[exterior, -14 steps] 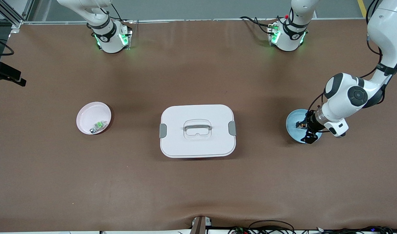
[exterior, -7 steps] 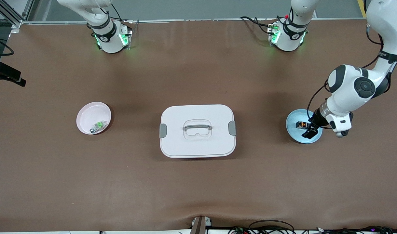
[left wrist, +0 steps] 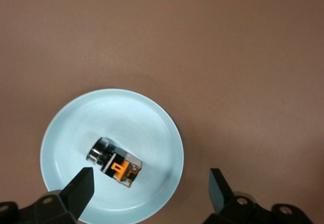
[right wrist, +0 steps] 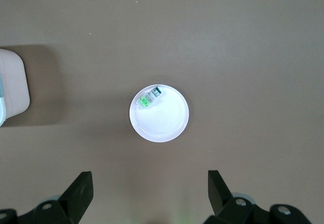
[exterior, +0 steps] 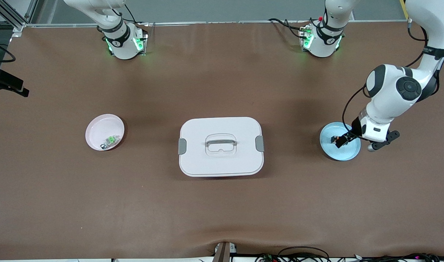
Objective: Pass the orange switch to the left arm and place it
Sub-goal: 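Open the left gripper and release the switch on the plate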
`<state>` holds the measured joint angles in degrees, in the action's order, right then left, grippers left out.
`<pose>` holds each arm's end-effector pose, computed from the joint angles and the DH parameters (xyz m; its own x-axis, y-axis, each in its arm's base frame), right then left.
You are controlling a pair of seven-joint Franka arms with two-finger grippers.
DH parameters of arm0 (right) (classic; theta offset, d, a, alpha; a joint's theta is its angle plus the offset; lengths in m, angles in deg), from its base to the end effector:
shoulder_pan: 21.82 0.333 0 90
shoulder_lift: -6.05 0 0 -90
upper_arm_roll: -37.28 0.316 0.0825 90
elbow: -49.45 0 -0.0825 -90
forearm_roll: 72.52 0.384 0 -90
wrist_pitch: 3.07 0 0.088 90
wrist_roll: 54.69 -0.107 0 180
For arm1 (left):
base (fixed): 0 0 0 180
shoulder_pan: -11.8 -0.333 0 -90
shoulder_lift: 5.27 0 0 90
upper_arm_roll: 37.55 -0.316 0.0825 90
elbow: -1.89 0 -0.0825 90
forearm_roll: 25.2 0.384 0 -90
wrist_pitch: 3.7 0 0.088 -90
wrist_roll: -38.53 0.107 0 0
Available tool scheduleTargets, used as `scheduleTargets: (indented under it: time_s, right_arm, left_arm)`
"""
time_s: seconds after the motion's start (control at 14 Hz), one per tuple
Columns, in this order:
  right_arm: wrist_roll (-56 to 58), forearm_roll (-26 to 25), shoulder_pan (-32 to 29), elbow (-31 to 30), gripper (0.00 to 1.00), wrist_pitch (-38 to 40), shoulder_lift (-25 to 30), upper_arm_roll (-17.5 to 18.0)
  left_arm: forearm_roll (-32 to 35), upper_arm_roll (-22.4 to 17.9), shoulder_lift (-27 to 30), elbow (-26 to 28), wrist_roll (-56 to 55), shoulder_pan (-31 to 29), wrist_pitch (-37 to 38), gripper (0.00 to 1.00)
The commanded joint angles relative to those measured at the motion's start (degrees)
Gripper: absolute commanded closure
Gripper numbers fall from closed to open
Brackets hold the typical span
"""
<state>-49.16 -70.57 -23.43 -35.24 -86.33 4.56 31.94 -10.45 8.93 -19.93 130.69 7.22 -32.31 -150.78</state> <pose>0.5473 -0.0619 0.6434 0.9987 -0.0208 -0.0475 -0.0225 -0.9991 -0.0363 0.5527 -0.0238 0.3010 0.9363 0.3265 0.1292 0.3161 -0.9440 0.0942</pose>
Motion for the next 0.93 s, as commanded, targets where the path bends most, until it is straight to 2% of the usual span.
scheduleTargets:
  time_s: [0.0,0.5,0.57,0.71,0.85]
  right_arm:
    - [0.54,-0.01,-0.32,-0.83,0.0,-0.33,1.05,0.06]
    - [0.63,-0.01,-0.24,-0.74,0.0,-0.33,1.05,-0.02]
    - [0.63,-0.01,-0.15,-0.74,0.0,-0.33,1.05,-0.02]
    - [0.63,-0.1,-0.06,-0.74,0.0,-0.24,1.05,0.06]
    - [0.63,-0.1,0.03,-0.57,0.0,-0.24,1.05,0.06]
  left_arm:
    - [-2.62,-0.6,4.37,1.99,14.31,0.69,0.31,0.0]
    - [-4.47,-0.6,9.91,2.08,22.51,0.16,0.57,0.0]
    - [-4.29,-0.6,10.0,1.12,22.44,0.08,2.66,0.0]
    - [-4.12,-0.52,9.65,-5.71,23.05,0.08,14.13,0.0]
    - [-4.64,-0.52,9.56,-10.91,26.46,-0.01,22.08,0.0]
